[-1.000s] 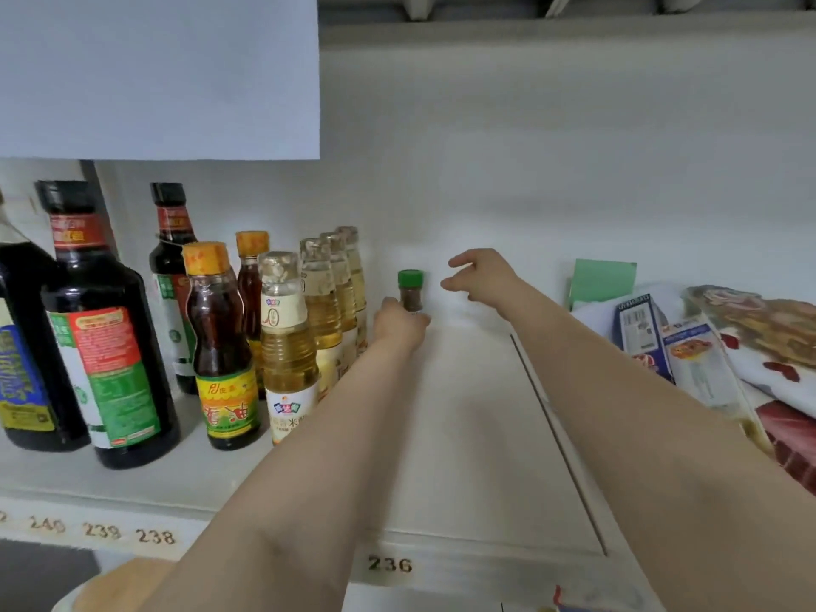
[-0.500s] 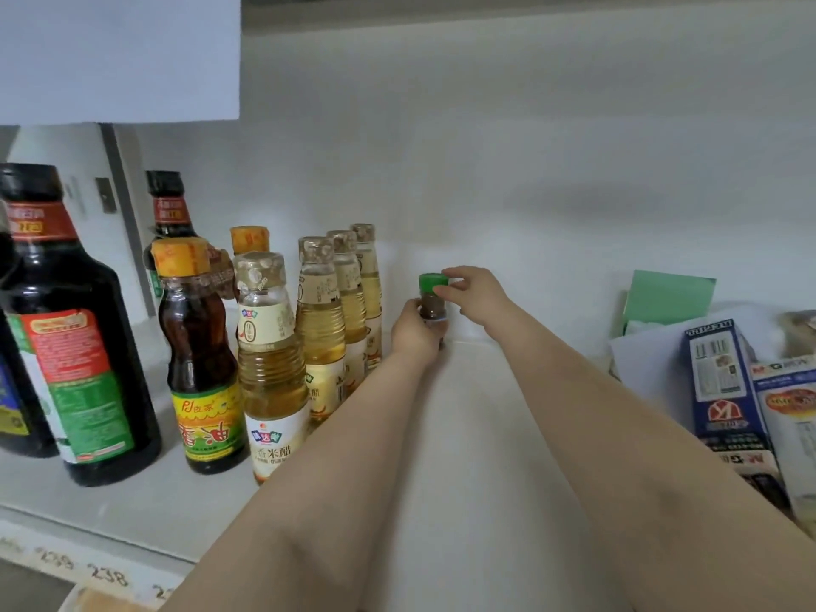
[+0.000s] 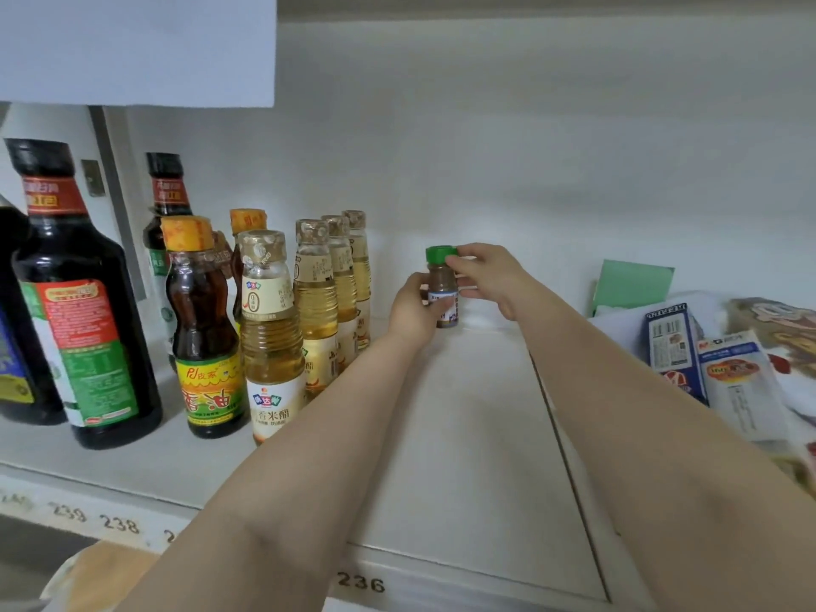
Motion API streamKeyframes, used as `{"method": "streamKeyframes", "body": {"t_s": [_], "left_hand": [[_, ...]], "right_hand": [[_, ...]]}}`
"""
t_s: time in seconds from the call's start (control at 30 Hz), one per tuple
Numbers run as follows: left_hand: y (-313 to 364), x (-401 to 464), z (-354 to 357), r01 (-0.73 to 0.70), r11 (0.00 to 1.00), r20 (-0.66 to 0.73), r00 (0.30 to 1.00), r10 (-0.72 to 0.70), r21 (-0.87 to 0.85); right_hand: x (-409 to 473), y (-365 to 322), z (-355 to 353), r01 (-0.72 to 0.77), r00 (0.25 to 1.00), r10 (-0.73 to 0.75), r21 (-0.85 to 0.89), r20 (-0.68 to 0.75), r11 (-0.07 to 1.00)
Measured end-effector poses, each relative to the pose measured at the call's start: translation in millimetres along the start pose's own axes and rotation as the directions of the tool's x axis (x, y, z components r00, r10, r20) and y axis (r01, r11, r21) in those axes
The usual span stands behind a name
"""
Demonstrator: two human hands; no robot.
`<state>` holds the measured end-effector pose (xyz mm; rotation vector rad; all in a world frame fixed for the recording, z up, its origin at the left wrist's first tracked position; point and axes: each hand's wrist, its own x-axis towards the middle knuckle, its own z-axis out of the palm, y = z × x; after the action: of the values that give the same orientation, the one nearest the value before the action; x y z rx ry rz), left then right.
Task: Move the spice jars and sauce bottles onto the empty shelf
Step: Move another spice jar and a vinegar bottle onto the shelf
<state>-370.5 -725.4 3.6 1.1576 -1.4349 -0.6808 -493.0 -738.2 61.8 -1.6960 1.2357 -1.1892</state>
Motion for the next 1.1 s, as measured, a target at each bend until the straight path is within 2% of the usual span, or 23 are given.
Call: {"method": "streamKeyframes", "body": {"t_s": [0.13, 0.3, 0.53, 0.67, 1.0, 1.03, 1.1], "left_hand": [[23, -33, 0, -0.044, 0.996, 0.022, 0.999, 0.046, -0.080], [44, -89, -13, -0.079, 0.992, 0.055, 0.995, 0.085, -0.098], [66, -193, -62, -0.074, 0.983, 0.156, 0.983, 0.100, -0.165], [70, -251, -100, -0.086, 0.978, 0.159, 0.980, 0.117, -0.188], [31, -300, -205, 0.063, 0.985, 0.022, 0.998, -0.060, -0.158], [26, -299, -214, 0.078, 0.985, 0.002, 0.997, -0.079, -0.150], [19, -296, -229, 0.112, 0.982, -0.028, 0.993, -0.118, -0.155]], "right_hand": [[-39, -19, -15, 0.018, 1.000, -0.018, -0.008, 0.006, 1.000], [-106, -37, -20, 0.026, 1.000, -0.026, 0.020, -0.011, 0.999], [-219, -66, 10, 0.023, 0.997, -0.019, 0.052, -0.078, 0.998], [-270, -79, 35, 0.004, 0.999, -0.001, 0.073, -0.049, 0.997], [-292, -98, 144, -0.082, 0.992, 0.076, 0.056, 0.104, 0.995], [-289, -99, 154, -0.068, 0.995, 0.063, 0.071, 0.080, 0.995], [-279, -96, 171, -0.012, 0.997, 0.020, 0.100, -0.072, 0.995]]}}
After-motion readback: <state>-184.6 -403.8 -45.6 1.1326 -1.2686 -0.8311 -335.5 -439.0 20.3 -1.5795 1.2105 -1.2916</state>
